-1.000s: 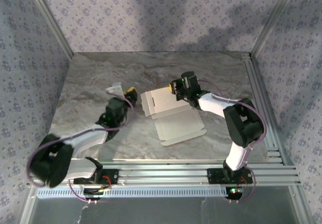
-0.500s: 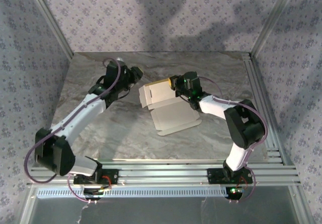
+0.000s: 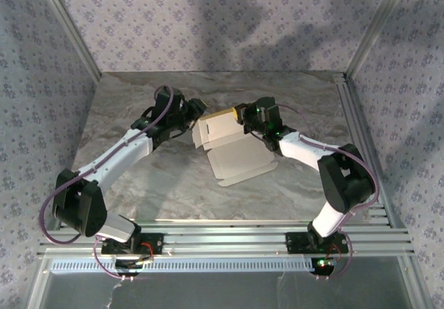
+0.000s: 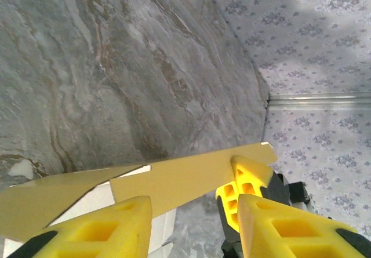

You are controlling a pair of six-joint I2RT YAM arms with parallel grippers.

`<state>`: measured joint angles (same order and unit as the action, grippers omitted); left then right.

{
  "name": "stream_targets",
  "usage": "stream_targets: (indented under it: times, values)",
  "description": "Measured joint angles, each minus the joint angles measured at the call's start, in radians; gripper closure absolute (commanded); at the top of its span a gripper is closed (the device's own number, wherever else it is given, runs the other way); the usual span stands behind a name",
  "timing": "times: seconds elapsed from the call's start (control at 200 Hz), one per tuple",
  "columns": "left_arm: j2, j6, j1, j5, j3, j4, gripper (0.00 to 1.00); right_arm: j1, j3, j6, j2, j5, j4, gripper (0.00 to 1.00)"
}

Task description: Fold the paper box

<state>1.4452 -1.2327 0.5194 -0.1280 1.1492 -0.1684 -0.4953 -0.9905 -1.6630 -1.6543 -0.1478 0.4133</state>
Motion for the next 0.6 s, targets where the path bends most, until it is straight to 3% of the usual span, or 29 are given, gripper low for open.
stream_targets:
  times: [0.405, 0.6]
  values:
    - [-0.025, -0.003, 0.014, 0.005, 0.071, -0.009, 0.62, 0.036, -0.155, 0.081, 0.072, -0.043, -0.184, 1.00]
    - [-0.075, 0.001, 0.067, 0.043, 0.125, -0.047, 0.60, 0.048, -0.192, 0.137, 0.138, -0.044, -0.224, 1.00]
